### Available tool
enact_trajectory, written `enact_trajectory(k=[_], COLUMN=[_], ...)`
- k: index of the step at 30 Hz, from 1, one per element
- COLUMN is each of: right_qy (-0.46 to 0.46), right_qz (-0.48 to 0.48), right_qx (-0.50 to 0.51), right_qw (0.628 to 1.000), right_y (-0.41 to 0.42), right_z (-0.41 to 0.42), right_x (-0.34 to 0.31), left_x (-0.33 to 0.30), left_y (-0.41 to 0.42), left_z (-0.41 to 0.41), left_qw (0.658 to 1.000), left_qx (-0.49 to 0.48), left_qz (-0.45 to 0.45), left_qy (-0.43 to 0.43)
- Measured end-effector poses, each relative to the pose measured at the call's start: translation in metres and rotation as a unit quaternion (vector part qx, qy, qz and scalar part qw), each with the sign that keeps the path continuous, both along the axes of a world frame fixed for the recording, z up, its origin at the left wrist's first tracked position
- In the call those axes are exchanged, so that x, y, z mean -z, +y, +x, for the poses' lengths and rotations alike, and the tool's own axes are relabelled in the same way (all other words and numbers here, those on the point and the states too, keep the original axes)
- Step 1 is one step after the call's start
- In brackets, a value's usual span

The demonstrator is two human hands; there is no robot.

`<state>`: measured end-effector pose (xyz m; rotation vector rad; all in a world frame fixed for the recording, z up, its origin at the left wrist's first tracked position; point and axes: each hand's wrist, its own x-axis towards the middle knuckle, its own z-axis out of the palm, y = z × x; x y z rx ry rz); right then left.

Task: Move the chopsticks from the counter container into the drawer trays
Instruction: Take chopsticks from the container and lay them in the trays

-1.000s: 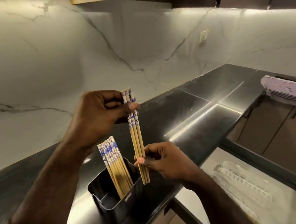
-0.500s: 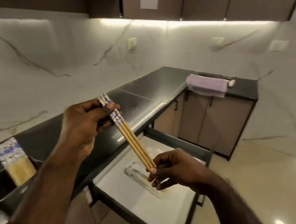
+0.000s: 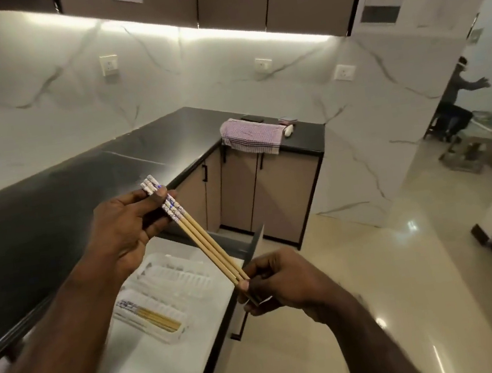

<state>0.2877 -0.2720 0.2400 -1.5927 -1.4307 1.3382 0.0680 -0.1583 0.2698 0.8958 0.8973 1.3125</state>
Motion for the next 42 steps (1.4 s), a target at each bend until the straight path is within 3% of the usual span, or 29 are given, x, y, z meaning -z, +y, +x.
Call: enact_trajectory(k=[9, 21, 30, 34, 42], right_qy=[-0.051, -0.046, -0.06, -0.071, -0.171], right_qz=[-0.063, -0.164, -0.256, -0.284, -0.243], right_qx=[-0.012, -0.088, -0.182, -0.197, -0.198], right_qw=[0.997, 0.981, 0.947, 0.936, 0.934], right_y=[0.076, 0.191, 0.268, 0.287, 0.307], right_z=[0.021, -0.021, -0.055, -0.066, -0.09], right_x=[0.022, 0.078, 0.173, 0.215, 0.278], left_x=[0.045, 0.112, 0.2, 0.239, 0.311], left_y=[0.063, 0.126, 0.149, 0.16, 0.188], left_z=[0.024, -0.019, -0.031, -0.027, -0.033], left_qw=[0.996, 0.978, 0.939, 0.916, 0.883], left_qx=[-0.016, -0.107, -0.18, -0.201, -0.235], left_qz=[-0.081, -0.18, -0.291, -0.347, -0.405], left_qy=[-0.025, -0.019, 0.039, 0.028, 0.01])
